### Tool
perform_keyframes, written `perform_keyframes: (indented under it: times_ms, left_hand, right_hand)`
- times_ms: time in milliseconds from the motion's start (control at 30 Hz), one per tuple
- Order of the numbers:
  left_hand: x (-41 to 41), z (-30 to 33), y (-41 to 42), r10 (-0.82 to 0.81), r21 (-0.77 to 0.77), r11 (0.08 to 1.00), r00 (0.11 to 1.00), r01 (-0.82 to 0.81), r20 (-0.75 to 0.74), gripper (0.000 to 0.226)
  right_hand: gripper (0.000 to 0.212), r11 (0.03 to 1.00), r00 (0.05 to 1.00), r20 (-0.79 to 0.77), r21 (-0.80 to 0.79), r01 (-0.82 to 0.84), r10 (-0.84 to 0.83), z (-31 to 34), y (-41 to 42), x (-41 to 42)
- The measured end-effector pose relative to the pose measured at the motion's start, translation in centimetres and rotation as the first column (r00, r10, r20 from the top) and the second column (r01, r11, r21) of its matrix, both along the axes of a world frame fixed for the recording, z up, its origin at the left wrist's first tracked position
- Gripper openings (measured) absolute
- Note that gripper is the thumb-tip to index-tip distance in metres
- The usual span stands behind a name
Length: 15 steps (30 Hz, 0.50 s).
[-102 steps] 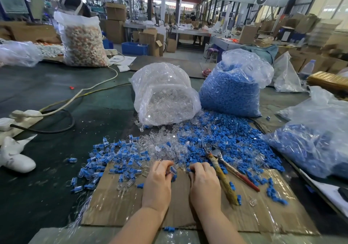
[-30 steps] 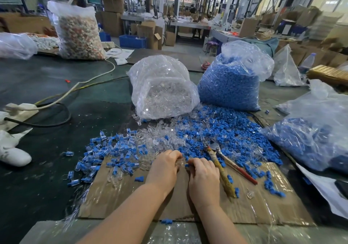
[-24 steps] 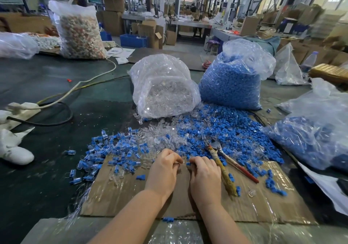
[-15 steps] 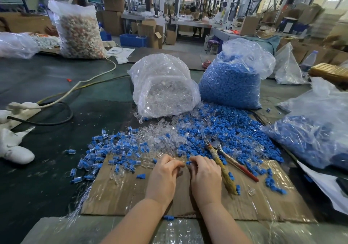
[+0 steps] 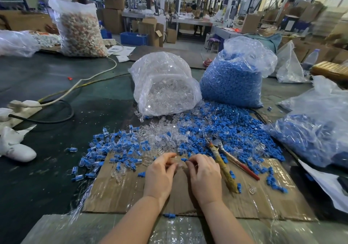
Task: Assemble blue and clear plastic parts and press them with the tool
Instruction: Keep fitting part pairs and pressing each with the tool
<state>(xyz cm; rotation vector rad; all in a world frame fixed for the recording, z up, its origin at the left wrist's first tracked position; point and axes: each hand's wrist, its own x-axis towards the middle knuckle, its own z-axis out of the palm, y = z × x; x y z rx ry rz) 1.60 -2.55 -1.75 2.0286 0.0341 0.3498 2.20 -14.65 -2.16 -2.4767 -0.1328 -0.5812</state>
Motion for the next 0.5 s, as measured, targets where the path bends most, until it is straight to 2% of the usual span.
perform_keyframes:
  times_ms: [133,333,500]
  left_hand:
    - [0.13,0.0,0.01,0.007,-0.051,0.999,0.999,-0.009,-0.035,0.016]
    - [0.27,-0.2,0.11,0.0,-0.036,0.999,0.999,-0.002,-0.05,0.021]
    - [0.42,-0.4,0.08,-0.004,-0.051,0.999,0.997,0.0,-0.082,0.014]
  right_hand:
    - [0.014,0.998,0.997,0.048,-0.034,-0.059,0.061,0.38,0.25,-0.36]
    - [0.018,0.994,0.994,0.061,-0.074,-0.084,0.088,0.46,0.27,-0.48]
    - [0.017,0.991,0.986,0.111,-0.065,-0.12,0.127,0.44,0.21,-0.52]
